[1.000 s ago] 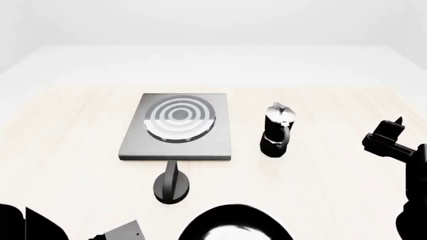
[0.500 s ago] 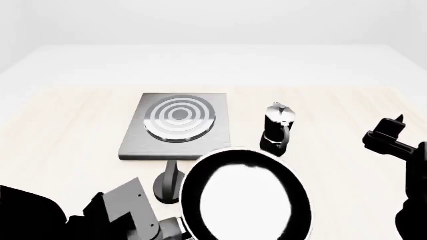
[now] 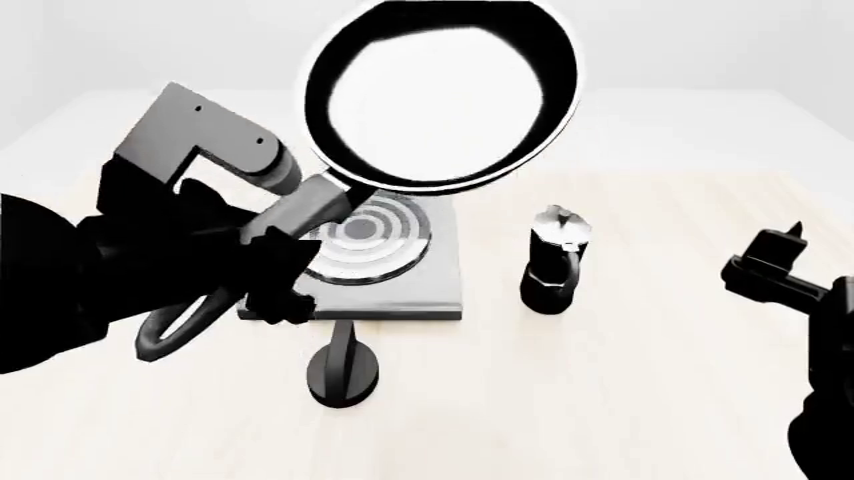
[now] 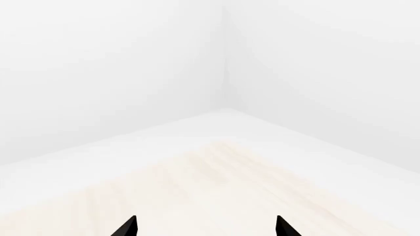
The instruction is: Turn on the stove and put the frying pan on it.
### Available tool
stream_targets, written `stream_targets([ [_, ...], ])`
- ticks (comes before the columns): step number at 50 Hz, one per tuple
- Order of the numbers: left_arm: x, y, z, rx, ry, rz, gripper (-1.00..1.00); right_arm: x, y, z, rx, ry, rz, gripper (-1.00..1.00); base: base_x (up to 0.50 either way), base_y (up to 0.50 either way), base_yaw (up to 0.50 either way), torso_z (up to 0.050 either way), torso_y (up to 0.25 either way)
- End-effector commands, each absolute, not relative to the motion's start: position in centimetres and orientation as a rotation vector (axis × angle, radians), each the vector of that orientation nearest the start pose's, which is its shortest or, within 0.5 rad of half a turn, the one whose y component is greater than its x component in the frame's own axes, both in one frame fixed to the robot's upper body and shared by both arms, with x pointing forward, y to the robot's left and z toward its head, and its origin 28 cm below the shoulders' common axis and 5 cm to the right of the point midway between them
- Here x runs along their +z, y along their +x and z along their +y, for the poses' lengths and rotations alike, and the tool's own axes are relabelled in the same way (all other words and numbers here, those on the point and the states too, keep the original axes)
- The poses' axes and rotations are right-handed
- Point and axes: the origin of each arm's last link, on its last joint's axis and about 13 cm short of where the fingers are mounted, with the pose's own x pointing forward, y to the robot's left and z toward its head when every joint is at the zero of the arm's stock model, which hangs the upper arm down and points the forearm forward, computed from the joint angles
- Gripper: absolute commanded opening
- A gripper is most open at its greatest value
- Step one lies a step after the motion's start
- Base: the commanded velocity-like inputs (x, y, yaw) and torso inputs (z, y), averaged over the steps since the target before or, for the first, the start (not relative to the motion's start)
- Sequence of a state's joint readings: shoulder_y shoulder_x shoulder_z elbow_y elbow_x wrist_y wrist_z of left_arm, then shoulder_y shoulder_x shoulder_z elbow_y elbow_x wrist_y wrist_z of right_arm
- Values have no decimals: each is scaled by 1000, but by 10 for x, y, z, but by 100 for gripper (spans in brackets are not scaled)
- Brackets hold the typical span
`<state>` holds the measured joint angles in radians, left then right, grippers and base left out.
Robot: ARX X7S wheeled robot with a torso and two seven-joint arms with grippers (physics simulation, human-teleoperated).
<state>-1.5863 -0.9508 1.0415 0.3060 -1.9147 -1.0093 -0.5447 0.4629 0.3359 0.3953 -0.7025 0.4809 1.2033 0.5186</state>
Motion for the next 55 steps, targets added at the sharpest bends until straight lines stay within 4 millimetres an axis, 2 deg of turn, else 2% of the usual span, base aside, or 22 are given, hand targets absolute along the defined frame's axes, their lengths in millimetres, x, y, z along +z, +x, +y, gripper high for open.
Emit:
stream_targets([
  [1, 371, 262, 241, -346, 190, 305, -100, 203, 223, -189, -557, 60, -38, 100, 0, 0, 0, 0, 0],
  [4, 381, 274, 235, -399, 175, 258, -100, 203, 223, -188, -553, 59, -38, 100, 0, 0, 0, 0, 4],
  [10, 393, 303, 226, -348, 146, 269, -100, 202, 225, -187, -544, 59, -36, 100, 0, 0, 0, 0, 2],
  [14, 388, 322, 217, -319, 190, 322, -100, 202, 226, -186, -538, 63, -35, 100, 0, 0, 0, 0, 0],
  [19, 375, 336, 210, -296, 197, 360, -100, 202, 227, -185, -531, 64, -35, 100, 0, 0, 0, 0, 2],
  [30, 341, 354, 204, -308, 207, 521, -100, 202, 228, -185, -525, 67, -36, 100, 0, 0, 0, 0, 2],
  [35, 326, 358, 207, -295, 216, 592, -100, 202, 228, -185, -525, 67, -35, 100, 0, 0, 0, 0, 2],
  [55, 295, 363, 229, -187, 109, 675, -100, 200, 226, -188, -532, 68, -34, 100, 0, 0, 0, 1, 2],
])
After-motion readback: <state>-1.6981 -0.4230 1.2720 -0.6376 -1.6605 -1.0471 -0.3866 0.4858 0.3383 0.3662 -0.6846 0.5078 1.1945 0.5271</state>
